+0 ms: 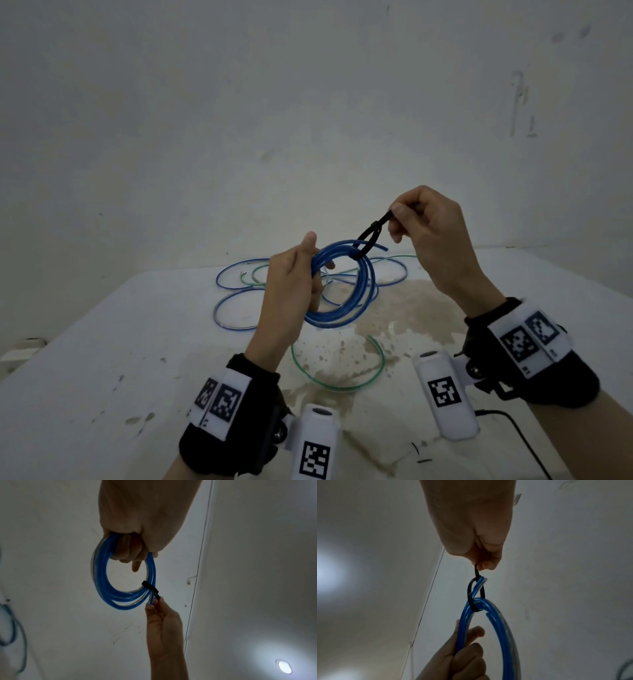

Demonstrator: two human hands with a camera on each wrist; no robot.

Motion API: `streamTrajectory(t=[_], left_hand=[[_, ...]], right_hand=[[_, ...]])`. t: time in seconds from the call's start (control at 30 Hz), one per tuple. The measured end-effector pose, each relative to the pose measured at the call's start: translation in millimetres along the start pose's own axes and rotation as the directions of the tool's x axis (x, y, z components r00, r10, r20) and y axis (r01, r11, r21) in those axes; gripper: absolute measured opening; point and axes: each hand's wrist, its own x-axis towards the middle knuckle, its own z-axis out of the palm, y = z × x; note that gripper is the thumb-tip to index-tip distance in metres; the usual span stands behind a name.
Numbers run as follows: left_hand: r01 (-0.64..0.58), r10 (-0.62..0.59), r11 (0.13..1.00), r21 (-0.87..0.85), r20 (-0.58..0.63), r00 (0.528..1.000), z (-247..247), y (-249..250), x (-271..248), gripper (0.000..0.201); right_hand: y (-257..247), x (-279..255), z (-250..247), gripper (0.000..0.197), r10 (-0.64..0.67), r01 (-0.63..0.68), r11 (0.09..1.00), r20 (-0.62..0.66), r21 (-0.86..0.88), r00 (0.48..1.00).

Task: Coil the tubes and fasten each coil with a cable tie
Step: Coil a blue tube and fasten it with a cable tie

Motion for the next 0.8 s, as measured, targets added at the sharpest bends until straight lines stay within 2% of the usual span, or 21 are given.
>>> streamTrajectory(t=[0.07,0.13,0.23,0.3,0.4,0.47,0.53,0.6,0.7,0.8], left_hand=[[0.014,-0.014,1.0,0.007,-0.015,1.0,-2.5,-1.0,-1.0,0.057],[-0.031,0.034,0.995,0.099,-0.036,0.999,-4.3,-3.3,-4.4,0.057],[-0.253,0.276,0.914,0.316,-0.029,0.961,-3.8,-8.8,-7.9,0.056],[-0.369,0.411,0.821,0.435,-0.004,0.911,-1.6,-12.6,-7.1,0.054],[-0.463,0.55,0.692,0.554,0.011,0.835,-1.4,-15.1,-5.2,0.051],[-0.534,0.651,0.547,0.645,0.073,0.755,-4.5,-16.3,-4.1,0.048],[-0.585,0.728,0.384,0.714,0.155,0.668,-8.2,-17.4,-2.7,0.045],[-0.611,0.772,0.269,0.745,0.212,0.599,-10.9,-17.5,-0.9,0.046],[-0.626,0.811,0.163,0.762,0.258,0.525,-11.7,-17.8,-1.1,0.046],[-0.601,0.827,0.173,0.78,0.217,0.519,-11.7,-17.3,-1.4,0.046]], right_hand=[[-1.4,-4.5,0.1,0.017,0.085,-0.089,0.981,0.031,0.171,0.996],[-3.5,-8.9,-1.3,0.019,0.154,-0.176,0.941,0.096,0.29,0.983],[-7.7,-14.2,-0.5,0.018,0.22,-0.278,0.911,0.212,0.304,0.952],[-8.9,-18.0,2.1,0.013,0.269,-0.357,0.886,0.299,0.296,0.915],[-10.5,-22.3,5.1,0.007,0.35,-0.495,0.816,0.427,0.299,0.834],[-12.7,-22.3,4.3,0.009,0.401,-0.576,0.763,0.485,0.292,0.777],[-15.3,-20.8,4.7,0.01,0.43,-0.594,0.77,0.498,0.232,0.753],[-17.9,-21.0,8.7,0.014,0.448,-0.569,0.811,0.483,0.134,0.752],[-20.4,-25.0,16.6,0.023,0.469,-0.544,0.835,0.415,0.078,0.78],[-21.0,-29.4,20.2,0.021,0.458,-0.515,0.853,0.354,0.085,0.816]])
